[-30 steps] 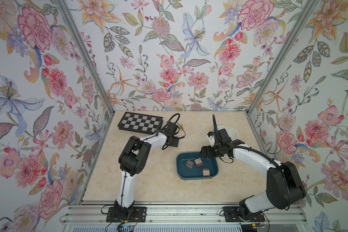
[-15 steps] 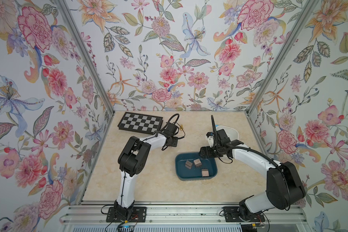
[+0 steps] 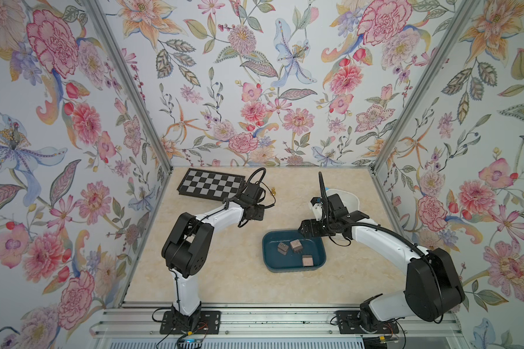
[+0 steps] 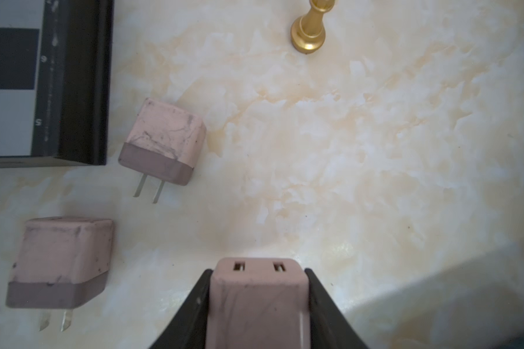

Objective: Place the plugs by color into the storage box
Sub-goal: Pick up the plug from the center of the board, then place the plug in the storage box.

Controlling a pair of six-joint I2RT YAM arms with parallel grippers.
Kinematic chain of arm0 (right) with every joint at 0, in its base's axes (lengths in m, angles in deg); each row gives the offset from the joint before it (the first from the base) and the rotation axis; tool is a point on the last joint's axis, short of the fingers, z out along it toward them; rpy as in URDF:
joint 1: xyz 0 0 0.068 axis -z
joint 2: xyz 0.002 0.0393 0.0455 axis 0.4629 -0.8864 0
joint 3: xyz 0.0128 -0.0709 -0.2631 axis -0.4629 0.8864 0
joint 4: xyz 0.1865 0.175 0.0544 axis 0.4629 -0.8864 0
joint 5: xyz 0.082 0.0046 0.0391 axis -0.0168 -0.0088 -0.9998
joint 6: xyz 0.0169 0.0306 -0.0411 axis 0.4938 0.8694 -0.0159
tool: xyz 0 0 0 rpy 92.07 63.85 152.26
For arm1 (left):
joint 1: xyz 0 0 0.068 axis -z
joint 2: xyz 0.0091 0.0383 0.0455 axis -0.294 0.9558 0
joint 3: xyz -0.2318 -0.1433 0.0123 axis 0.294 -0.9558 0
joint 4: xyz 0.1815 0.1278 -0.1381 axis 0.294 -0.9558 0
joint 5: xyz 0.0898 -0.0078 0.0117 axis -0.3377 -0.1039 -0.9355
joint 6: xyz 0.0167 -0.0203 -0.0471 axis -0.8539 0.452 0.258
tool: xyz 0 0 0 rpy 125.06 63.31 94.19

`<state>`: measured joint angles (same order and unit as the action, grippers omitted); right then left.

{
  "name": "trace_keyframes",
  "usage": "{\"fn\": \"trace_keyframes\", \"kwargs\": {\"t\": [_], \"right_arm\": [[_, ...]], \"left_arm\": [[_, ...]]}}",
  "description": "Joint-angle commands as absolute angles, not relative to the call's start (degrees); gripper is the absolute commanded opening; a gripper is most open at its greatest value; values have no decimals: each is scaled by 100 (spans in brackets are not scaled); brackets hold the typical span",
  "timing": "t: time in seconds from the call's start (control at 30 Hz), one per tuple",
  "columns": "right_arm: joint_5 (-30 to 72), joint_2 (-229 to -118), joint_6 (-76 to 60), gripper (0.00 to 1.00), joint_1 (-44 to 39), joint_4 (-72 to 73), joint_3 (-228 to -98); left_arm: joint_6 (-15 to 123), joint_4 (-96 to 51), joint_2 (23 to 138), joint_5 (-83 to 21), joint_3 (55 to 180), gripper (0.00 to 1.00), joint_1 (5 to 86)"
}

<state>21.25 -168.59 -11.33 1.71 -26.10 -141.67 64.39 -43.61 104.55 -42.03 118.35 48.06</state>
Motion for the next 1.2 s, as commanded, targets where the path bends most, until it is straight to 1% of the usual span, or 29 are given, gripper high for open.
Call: {"fn": "trace_keyframes", "kwargs": {"t": [0.0, 0.33, 0.7, 1.0, 1.17], "right_arm": [[2193, -16684, -1095, 93, 191, -2712, -14038], [2197, -16624, -1141, 94, 244, -2712, -13986], [2206, -16549, -1201, 93, 276, -2699, -13872], [2219, -16555, -1241, 93, 291, -2678, -13785], [2217, -16591, -1265, 93, 297, -2660, -13781]], "left_arm": [[6616, -4595, 10031, -4368, 11681, 45, 5021], [7329, -4662, 9251, -4482, 11335, 44, 5895], [8327, -4429, 8752, -4692, 10573, 43, 7031], [8692, -4554, 8487, -4735, 10198, 42, 7513], [8708, -4478, 8655, -4740, 10032, 42, 7636]]}}
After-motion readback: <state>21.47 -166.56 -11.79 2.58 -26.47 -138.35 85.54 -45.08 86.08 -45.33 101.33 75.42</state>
